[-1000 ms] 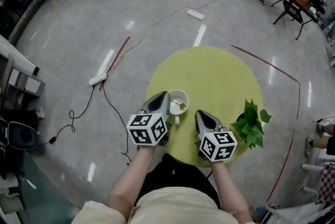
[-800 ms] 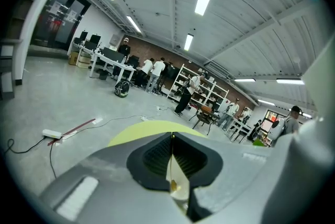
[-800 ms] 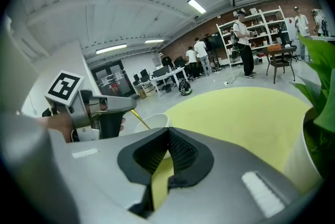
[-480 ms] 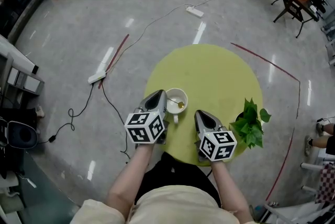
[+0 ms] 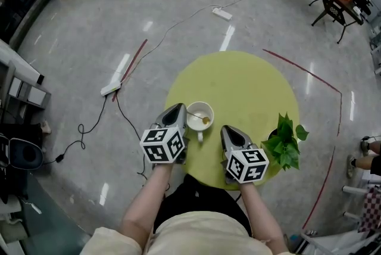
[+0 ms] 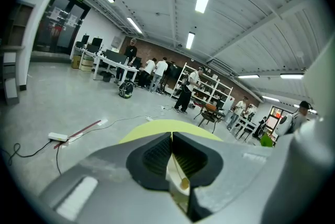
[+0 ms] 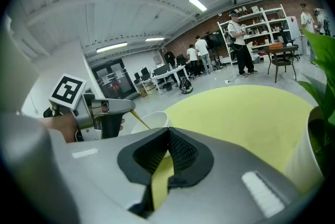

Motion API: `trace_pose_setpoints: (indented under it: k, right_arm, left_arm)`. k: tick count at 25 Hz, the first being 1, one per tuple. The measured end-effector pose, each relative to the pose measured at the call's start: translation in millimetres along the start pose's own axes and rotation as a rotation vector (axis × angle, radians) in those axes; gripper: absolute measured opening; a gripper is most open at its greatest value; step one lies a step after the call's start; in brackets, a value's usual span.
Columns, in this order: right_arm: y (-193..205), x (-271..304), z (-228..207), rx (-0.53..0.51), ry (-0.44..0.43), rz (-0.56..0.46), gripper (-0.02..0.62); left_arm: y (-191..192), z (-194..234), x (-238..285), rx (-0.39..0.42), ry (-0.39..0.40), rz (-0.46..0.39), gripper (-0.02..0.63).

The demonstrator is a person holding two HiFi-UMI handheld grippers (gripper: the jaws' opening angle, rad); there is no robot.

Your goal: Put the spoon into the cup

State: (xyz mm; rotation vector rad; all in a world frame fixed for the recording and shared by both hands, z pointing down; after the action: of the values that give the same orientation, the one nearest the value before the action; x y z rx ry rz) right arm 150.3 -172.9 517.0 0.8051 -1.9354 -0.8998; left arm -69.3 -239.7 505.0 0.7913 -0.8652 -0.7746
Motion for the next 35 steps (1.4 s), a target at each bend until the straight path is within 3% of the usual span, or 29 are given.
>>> trace_pose_setpoints:
  k: [13,22,35]
  right_arm:
    - [3,1,0,-0.006,0.009,0.007,0.000]
    - [3,-1,7,-0.010,0.009,0.006,0.000]
    - [17,-8,21,-0.001,0.020,0.006,0.000]
  left_arm:
    - [4,9,2,0.035,-0.024,0.016,0.017]
    - [4,19,-5,-0.007,-0.036,0.022,0.124]
    - [23,24,-40,-0.020,-0.026,0.056,0.124]
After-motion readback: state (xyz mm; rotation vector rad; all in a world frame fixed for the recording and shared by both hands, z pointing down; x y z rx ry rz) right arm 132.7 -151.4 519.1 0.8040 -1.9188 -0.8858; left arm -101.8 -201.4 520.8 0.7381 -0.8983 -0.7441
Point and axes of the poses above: the fingertips, and each gripper's own axes: x forward along the fingers, z to its left, y out of its underside, the point moved 9 cm from there along -x, backward along the fingers, and after that the axes turned 5 degrees about -z, right-handed, at the moved point
